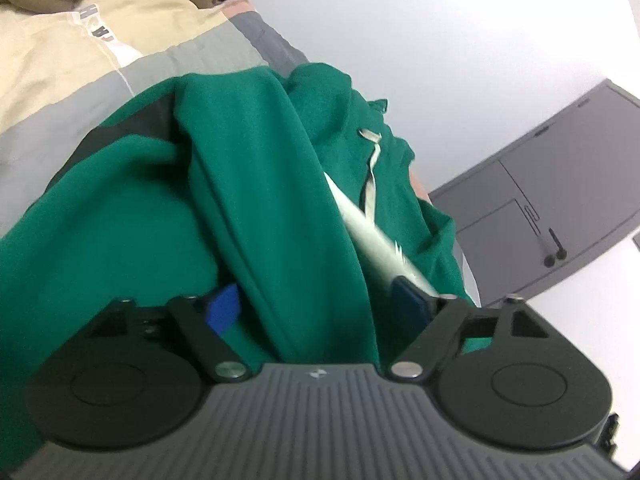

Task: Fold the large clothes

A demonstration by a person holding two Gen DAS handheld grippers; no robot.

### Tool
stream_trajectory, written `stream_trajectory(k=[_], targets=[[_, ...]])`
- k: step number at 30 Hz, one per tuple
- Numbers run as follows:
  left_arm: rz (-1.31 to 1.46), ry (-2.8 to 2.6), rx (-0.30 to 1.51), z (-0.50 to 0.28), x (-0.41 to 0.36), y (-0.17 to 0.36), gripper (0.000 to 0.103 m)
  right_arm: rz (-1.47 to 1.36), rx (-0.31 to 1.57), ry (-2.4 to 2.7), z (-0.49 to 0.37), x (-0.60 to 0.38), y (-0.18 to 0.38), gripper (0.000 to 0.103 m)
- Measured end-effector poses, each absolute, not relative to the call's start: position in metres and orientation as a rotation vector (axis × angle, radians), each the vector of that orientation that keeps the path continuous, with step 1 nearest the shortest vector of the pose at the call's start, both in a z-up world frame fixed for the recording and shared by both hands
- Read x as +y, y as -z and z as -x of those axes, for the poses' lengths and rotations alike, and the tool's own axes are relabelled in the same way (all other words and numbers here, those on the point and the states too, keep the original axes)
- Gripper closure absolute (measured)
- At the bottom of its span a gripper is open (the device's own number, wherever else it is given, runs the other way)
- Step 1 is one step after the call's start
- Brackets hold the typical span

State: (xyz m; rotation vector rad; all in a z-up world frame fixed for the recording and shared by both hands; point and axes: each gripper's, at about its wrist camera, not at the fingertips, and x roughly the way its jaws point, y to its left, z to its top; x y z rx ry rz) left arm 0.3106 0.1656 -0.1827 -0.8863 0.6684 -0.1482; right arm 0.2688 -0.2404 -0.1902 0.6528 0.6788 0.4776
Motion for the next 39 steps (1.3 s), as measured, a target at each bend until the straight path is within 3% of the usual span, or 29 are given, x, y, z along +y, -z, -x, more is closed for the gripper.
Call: stream_trajectory(k=[1,3,6,14,22,24,27,28,30,32,39], targets=[[0.886,0.136,0.671,-0.317,0.167,0.186,0.038,-0.639,0.682,-0.502,-0.270,-0.233,0.190,0.052],[0.876,0.105,0.696,-0.328,0.171,0.186,0.074,-0.590,0.683,-0.539,-0.270,-0.219,0.187,0.052],[0.894,0.104,0.652,-0.327,0.181,0.181,0.091,-0.538,0.666,-0.562,-0.268,-0.204,0.183,0.052],[0.885,-0.070,0.480,-0.306,0.241,0.149,0.093,-0.591,0.624,-0.587,-0.263,-0.207,0.178,0.051],[0.996,-0.203,0.522,-0.296,0.275,0.182,0.092,-0.557,0.708,-0.606,-0.267,-0.192,0.193,0.051],[0.954,-0.212,0.526,-0.298,0.272,0.177,0.092,-0.486,0.727,-0.576,-0.267,-0.185,0.193,0.042],[0.902,-0.222,0.529,-0.300,0.266,0.172,0.092,-0.443,0.734,-0.554,-0.266,-0.181,0.196,0.041],[0.891,-0.223,0.529,-0.300,0.265,0.170,0.092,-0.455,0.749,-0.563,-0.266,-0.181,0.198,0.042],[0.870,-0.224,0.527,-0.300,0.264,0.168,0.092,-0.427,0.758,-0.589,-0.264,-0.177,0.196,0.061],[0.860,-0.222,0.514,-0.298,0.263,0.163,0.092,-0.370,0.728,-0.589,-0.256,-0.173,0.187,0.070],[0.815,-0.213,0.438,-0.283,0.259,0.135,0.092,-0.370,0.587,-0.564,-0.219,-0.191,0.148,0.072]])
